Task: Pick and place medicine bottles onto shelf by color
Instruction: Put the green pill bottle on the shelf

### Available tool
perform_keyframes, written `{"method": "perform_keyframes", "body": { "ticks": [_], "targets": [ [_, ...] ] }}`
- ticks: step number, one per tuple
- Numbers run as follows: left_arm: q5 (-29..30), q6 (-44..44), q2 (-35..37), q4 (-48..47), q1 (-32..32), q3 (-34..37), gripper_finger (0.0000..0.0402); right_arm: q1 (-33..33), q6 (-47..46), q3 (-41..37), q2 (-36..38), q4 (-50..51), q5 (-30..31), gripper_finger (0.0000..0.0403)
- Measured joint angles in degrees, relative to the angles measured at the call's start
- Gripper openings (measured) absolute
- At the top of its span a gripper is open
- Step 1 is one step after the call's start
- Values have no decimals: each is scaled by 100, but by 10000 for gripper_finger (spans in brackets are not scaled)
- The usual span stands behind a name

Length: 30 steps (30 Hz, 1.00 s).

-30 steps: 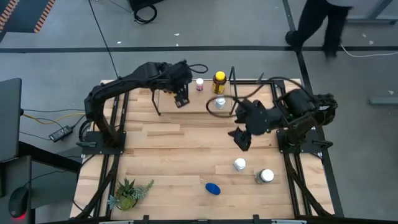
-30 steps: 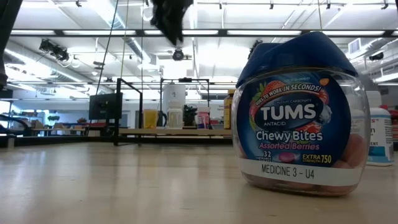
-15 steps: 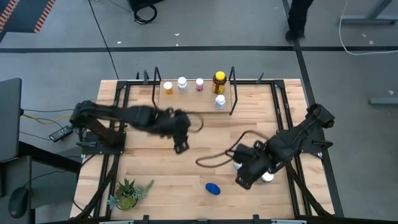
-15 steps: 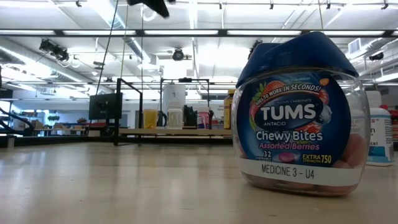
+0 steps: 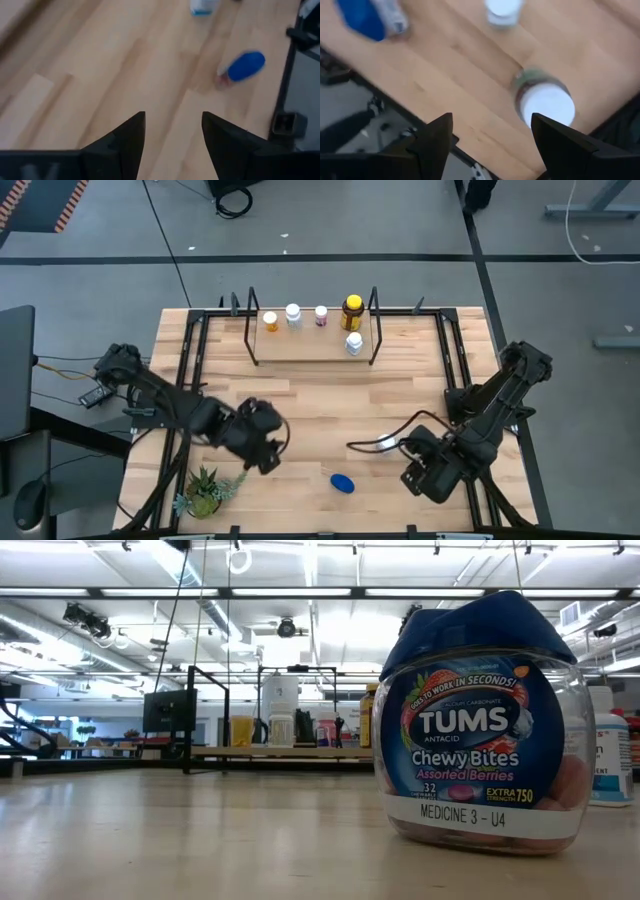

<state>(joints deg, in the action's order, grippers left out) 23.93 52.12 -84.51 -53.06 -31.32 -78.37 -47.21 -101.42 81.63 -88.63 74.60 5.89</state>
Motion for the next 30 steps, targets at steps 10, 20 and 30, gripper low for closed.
{"method": "perform_keyframes", "body": {
  "ticks": [10, 20, 30],
  "targets": [
    [103, 143, 76, 520, -812, 41, 193, 157, -1434, -1054, 207, -271, -425, 274],
    [95, 125, 224, 677, -1067, 44, 199, 385, -2138, -1389, 217, -542, -715, 312],
    [139, -78, 552, 442, -1283, 42, 190, 503, -2187, -1109, 198, -257, -903, 332]
  ]
}}
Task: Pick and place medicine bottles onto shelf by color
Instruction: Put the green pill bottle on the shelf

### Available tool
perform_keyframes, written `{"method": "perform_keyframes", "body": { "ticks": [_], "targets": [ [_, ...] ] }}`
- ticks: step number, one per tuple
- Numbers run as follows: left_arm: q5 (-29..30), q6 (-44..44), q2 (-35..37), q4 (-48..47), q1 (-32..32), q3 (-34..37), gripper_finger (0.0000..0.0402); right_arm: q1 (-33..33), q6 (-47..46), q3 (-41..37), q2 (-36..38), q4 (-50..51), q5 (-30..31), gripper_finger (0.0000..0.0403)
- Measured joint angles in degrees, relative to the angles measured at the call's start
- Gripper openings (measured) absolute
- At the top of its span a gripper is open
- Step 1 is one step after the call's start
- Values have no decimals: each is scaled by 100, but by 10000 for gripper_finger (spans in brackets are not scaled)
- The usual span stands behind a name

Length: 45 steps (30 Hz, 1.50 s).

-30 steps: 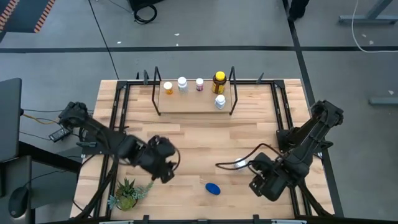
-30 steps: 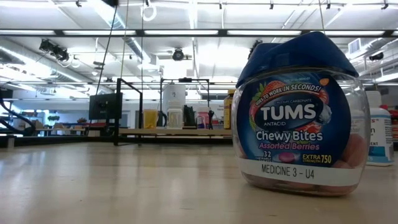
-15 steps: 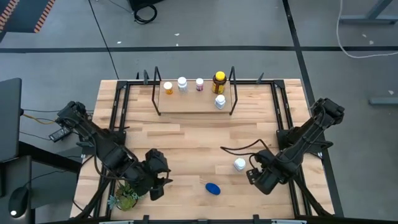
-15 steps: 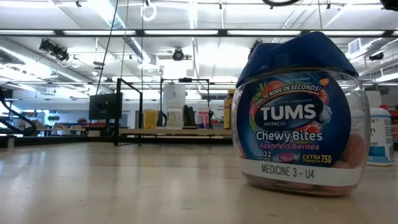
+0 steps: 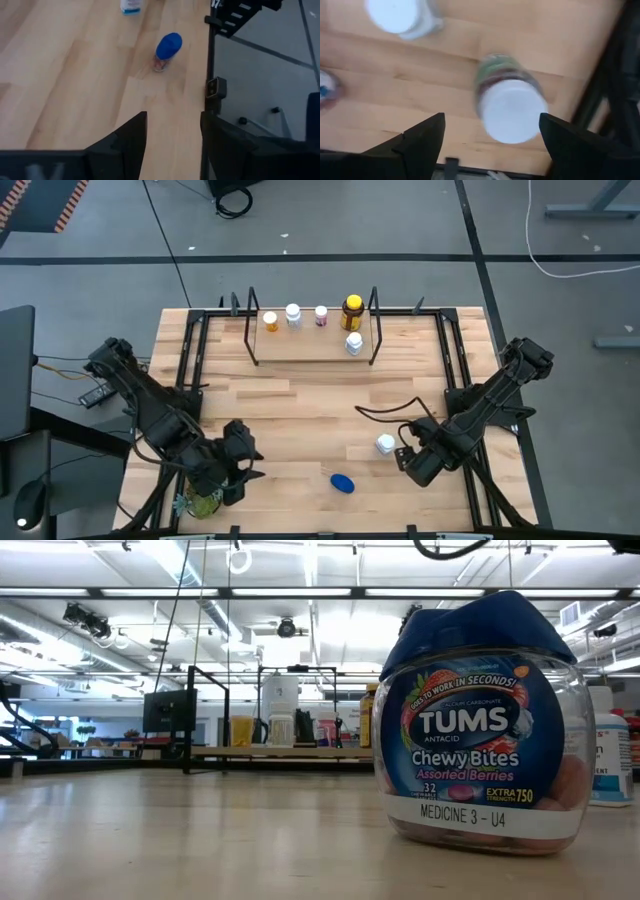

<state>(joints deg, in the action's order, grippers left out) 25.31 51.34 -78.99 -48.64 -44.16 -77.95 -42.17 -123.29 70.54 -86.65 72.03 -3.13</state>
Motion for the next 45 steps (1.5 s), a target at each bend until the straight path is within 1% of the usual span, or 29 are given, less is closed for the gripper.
{"method": "perform_keyframes", "body": {
  "ticks": [6, 10, 13, 15, 23, 27, 30, 34, 36, 40, 45],
  "targets": [
    [146, -60, 5, -42, 234, 0, 190, 0, 31, -1, 0, 379, -89, 331],
    [266, -75, 5, 27, 450, 0, 190, 0, -175, -190, 7, 120, -329, 330],
    [318, -82, 5, 101, 625, 0, 190, 0, -226, -478, 4, -437, -385, 330],
    [322, -97, 5, 169, 706, 0, 188, 0, -233, -638, 4, -636, -392, 330],
    [300, -149, 5, 208, 773, 0, 187, 0, -175, -892, 4, -641, -437, 328],
    [300, -188, 3, 278, 773, 0, 184, 0, -55, -896, 4, -642, -435, 309],
    [294, -509, 60, 653, 773, 2, 176, 0, 9, -896, 9, -642, -432, 280],
    [421, -1272, 255, 1260, 776, 0, 163, 2, 9, -879, 31, -673, -420, 244],
    [570, -1565, 342, 1410, 813, 0, 155, 2, 9, -879, 28, -689, -420, 241],
    [625, -2010, 579, 1582, 890, 0, 136, 0, 63, -845, 13, -699, -438, 241],
    [615, -2239, 827, 1600, 957, 0, 113, 96, 401, -620, -14, -690, -425, 242]
  ]
}}
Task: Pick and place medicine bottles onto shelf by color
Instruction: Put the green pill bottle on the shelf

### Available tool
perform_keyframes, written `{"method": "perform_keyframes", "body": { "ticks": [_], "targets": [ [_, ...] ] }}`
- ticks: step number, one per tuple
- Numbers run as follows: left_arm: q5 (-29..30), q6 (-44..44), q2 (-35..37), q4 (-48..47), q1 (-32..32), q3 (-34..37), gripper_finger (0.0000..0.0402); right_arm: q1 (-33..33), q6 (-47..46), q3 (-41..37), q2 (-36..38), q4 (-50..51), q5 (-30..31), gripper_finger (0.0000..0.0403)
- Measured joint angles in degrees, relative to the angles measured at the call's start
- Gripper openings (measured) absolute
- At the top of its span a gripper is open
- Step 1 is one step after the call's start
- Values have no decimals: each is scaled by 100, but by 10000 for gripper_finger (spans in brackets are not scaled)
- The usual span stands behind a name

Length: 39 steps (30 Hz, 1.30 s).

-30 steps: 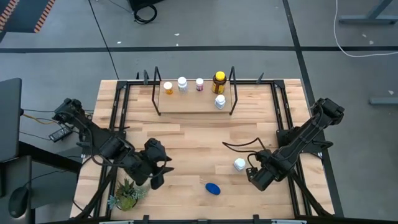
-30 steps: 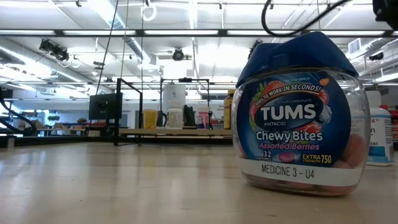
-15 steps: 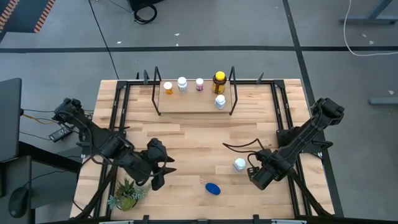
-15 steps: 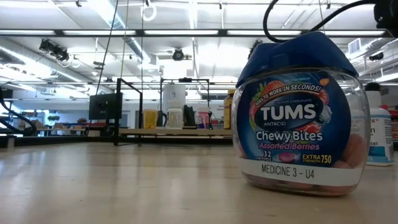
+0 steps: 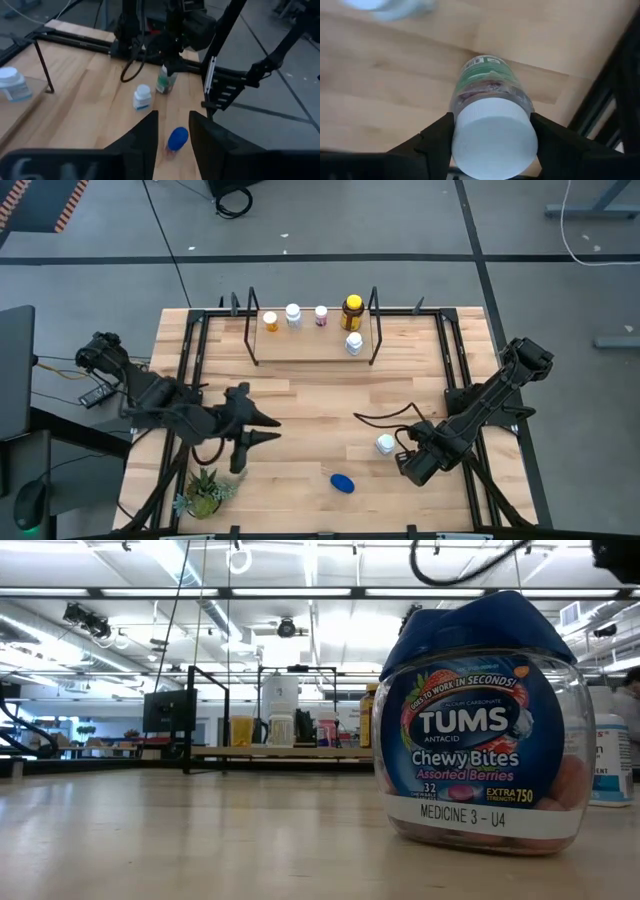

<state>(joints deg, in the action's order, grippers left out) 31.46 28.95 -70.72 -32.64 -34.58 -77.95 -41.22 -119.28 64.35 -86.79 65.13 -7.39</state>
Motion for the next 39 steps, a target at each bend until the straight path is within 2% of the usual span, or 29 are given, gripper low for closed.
{"method": "perform_keyframes", "body": {
  "ticks": [5, 8, 16, 22, 26, 29, 34, 39],
  "targets": [
    [49, -15, 116, -183, 165, -3, 96, 412, 546, 323, 1, 7, 371, 242],
    [49, 28, 117, -260, 276, -2, 87, 859, 1373, 579, 2, 98, 421, 242],
    [48, 42, 118, -276, 330, -2, 70, 2016, 3527, 1655, 11, 1140, 412, 242],
    [321, 48, 118, -284, 332, -2, 59, 2928, 5330, 2501, -94, 1124, 612, 243],
    [708, 204, 118, -320, 369, -2, 52, 3547, 6844, 3200, -621, 941, 757, 243],
    [736, 357, 118, -328, 459, -2, 49, 3897, 7883, 3884, -1219, 1066, 760, 243],
    [743, 627, 118, -321, 551, -2, 48, 4373, 9193, 4917, -2090, 1385, 842, 243],
    [745, 802, 118, -308, 629, -2, 49, 4773, 10315, 5529, -2569, 1416, 887, 243]
  ]
}}
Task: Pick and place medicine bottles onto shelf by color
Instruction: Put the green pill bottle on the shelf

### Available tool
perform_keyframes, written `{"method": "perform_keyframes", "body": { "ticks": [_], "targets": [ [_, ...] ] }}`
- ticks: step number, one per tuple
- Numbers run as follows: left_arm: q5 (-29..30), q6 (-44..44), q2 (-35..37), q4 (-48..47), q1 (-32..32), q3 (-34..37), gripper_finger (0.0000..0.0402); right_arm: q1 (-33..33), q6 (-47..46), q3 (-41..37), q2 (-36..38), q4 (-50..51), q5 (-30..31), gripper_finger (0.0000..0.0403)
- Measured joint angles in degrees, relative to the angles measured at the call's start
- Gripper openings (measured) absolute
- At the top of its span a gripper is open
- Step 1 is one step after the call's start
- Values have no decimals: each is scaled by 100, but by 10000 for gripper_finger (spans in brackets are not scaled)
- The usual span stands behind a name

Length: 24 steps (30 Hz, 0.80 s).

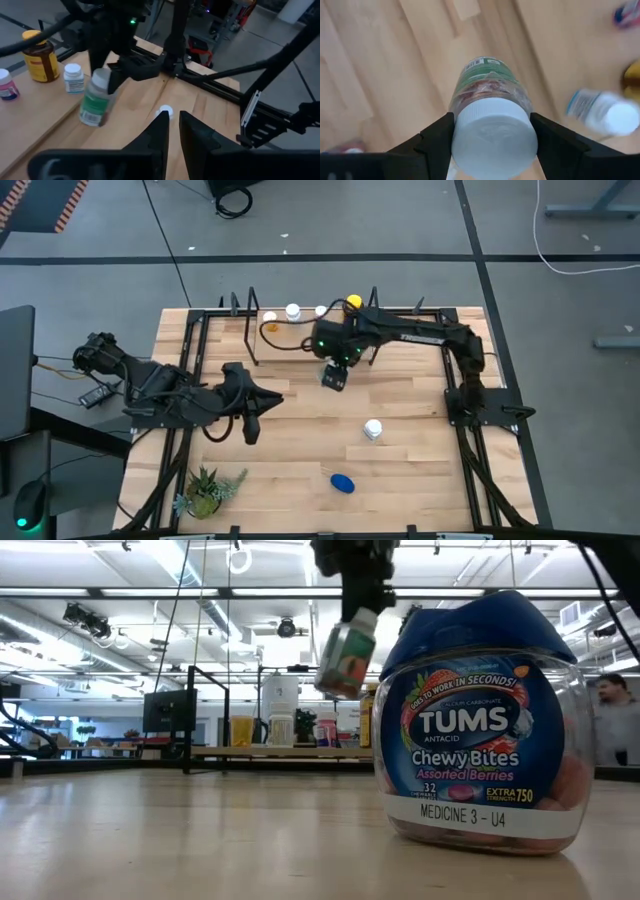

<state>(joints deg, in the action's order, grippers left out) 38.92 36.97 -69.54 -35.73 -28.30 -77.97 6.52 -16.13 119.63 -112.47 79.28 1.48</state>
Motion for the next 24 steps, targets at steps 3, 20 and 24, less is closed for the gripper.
{"method": "perform_keyframes", "body": {
  "ticks": [3, 20, 24],
  "targets": [
    [4, 69, 0, -1, 55, 0, 50, 225, 590, 178, -165, -101, 4, 243],
    [-360, -139, 0, -835, 998, 0, 48, 1257, 1744, 170, -889, -606, 34, 243],
    [-430, -119, 7, -874, 1014, 1, 44, 1387, 1813, 170, -919, -778, 41, 246]
  ]
}}
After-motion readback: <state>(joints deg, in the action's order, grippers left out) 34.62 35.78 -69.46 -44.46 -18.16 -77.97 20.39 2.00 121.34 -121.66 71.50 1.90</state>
